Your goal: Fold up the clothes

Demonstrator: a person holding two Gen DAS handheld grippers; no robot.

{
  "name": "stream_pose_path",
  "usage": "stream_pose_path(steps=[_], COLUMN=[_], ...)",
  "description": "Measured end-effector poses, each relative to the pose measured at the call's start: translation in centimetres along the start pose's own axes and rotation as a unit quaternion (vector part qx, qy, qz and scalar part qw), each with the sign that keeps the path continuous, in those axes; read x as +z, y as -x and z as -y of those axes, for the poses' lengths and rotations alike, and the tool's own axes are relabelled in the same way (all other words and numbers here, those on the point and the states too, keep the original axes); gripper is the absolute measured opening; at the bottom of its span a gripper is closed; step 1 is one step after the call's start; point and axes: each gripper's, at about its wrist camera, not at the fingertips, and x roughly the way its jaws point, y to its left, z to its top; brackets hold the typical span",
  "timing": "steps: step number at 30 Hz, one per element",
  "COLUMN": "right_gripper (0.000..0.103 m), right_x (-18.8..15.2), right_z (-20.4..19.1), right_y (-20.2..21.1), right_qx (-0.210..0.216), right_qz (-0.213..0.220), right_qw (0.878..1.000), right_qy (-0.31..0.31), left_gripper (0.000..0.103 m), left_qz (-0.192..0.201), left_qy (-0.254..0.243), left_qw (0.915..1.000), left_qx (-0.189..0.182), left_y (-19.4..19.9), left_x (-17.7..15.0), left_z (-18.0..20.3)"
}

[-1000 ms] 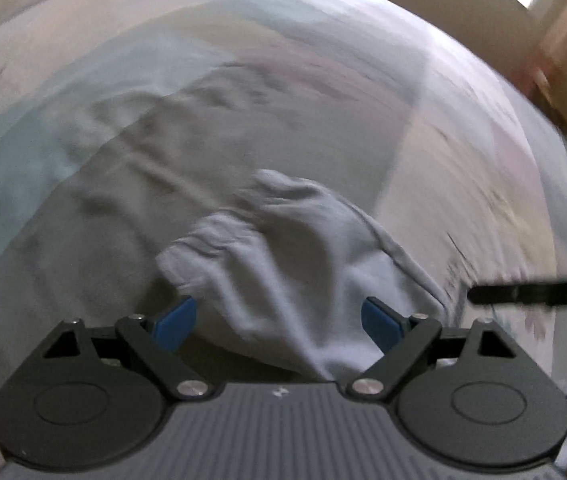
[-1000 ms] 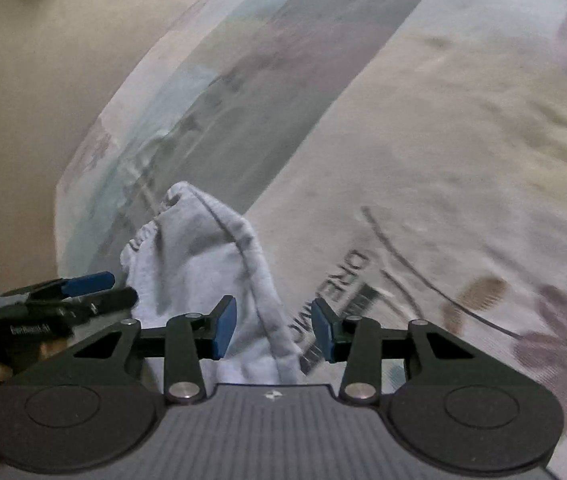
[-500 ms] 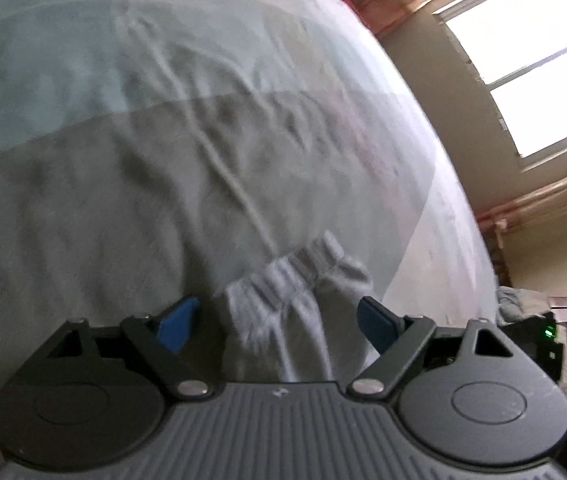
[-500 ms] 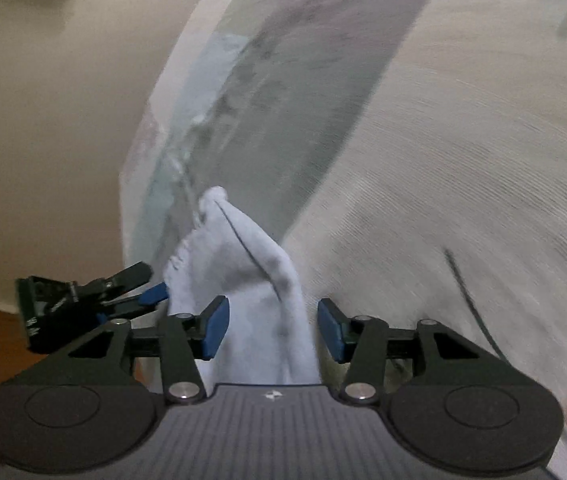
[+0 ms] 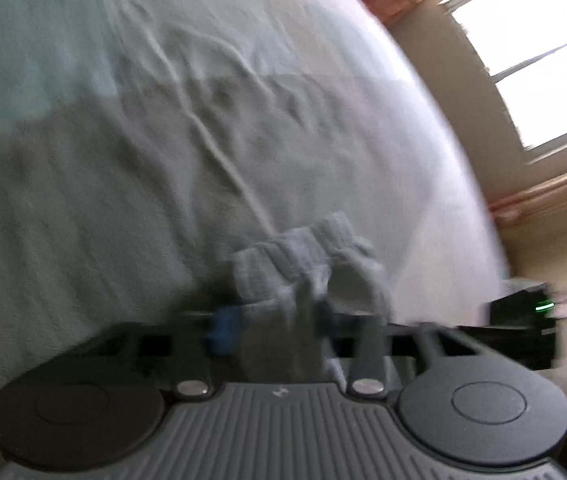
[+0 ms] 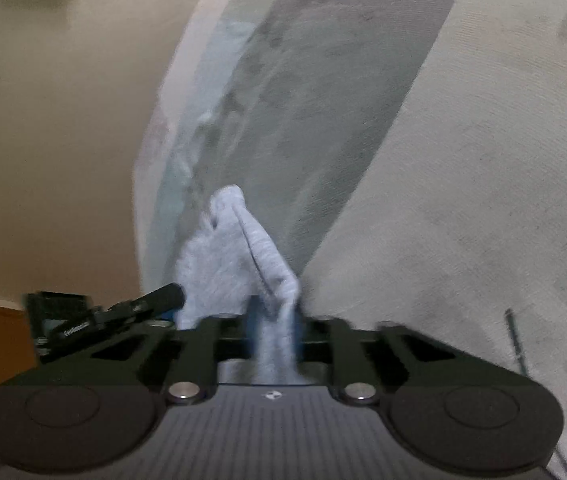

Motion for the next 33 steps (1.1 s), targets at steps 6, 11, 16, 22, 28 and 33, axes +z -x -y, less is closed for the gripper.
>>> stream_pose_path(steps=[6, 11, 16, 22, 28, 33], right_gripper=[0.009, 0.009, 0.009, 0.009, 0.012, 0.028], right_x=[0.1, 2.8, 6.4, 10.3, 12.0, 10.0], right_z=[-4.2, -6.1, -6.4, -5.2, -1.9, -1.1], right_y=[2.2, 6.0, 9.2, 11.7, 11.0, 11.2], right_qx=[-0.075, -0.141, -0.212, -0.276, -0.317, -0.295], right_qz=[0.033, 0.092, 0.136, 0.176, 0.187, 0.199], right_qw=[0.994, 0.979, 0.958, 0.93, 0.917, 0.924], right_qy=[0.07, 0.111, 0.139, 0.167, 0.155, 0.139], left_gripper=[0.013, 0.013, 0.012, 0.012, 0.013, 0.019], left_qz=[0.022, 0.04, 0.05, 0.071, 0.054, 0.051], left_qy=[-0.025, -0.062, -0.102, -0.111, -0.14, -0.153], left_qw=[0.9994, 0.9965, 0.9909, 0.9868, 0.9879, 0.9869], left_qx=[0.007, -0.039, -0.073, -0.095, -0.039, 0.002], left_y=[0.9, -0.5, -3.3, -7.8, -11.2, -10.7], left_x=[0.6, 2.9, 6.2, 9.6, 9.8, 9.5], left_z=[2.6, 6.1, 9.7, 13.2, 14.3, 13.3])
